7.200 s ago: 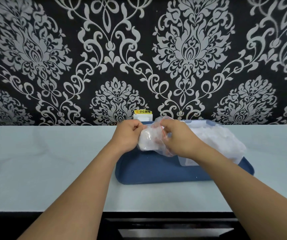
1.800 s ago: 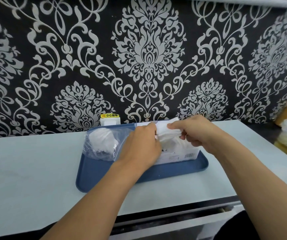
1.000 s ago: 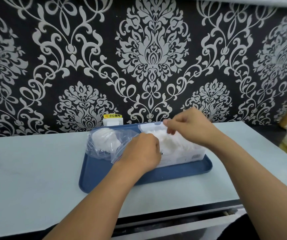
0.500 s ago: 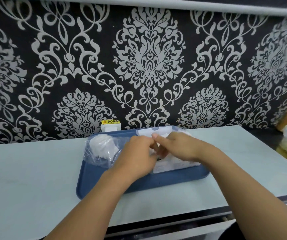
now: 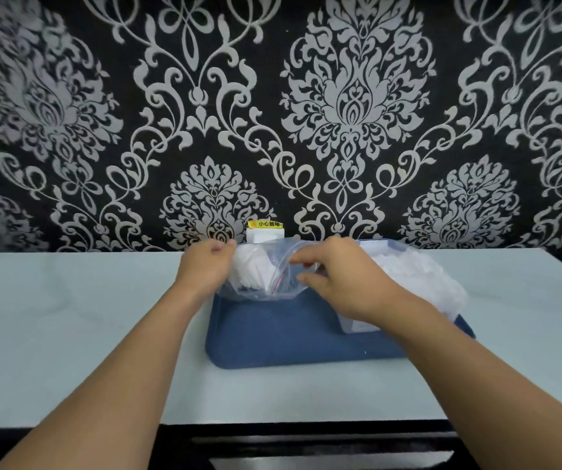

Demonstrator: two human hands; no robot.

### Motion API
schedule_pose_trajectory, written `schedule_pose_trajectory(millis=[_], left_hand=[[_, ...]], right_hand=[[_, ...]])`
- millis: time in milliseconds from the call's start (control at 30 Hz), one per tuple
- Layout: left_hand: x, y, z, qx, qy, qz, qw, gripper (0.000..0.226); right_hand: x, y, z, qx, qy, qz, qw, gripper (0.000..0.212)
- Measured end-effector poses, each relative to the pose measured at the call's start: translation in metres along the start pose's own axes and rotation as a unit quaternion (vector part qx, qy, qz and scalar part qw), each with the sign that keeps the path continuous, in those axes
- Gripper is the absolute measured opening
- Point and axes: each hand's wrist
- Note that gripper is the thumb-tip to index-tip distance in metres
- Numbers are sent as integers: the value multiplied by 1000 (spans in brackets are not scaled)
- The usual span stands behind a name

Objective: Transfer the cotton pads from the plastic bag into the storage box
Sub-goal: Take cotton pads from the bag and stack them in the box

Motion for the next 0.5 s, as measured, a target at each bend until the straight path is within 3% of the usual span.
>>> schedule_pose_trajectory(millis=[133,233,333,500], left_hand=[[-3,-3,0,-20,-32,-27,999,21],[-5,-6,0,-23,-45,-20,999,20],[-7,-7,-1,-29,-52,-15,998,20],[-8,-10,-1,-11,-58,-33,998,22]], right_hand=[[-18,-1,7,-6,-88,-18,996,18],[-32,-3,8,-6,-150,-5,989,37],[-41,-2,16,6,-123,-47,991,54],[-45,-1,24,15,-77,-37,996,52]])
Point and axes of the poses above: each hand's wrist, its own z-axis towards the middle knuckle, its own x-axis out of the back of the hand, y = z × x, and after that the axes turned 9 degrees about -x, right-handed
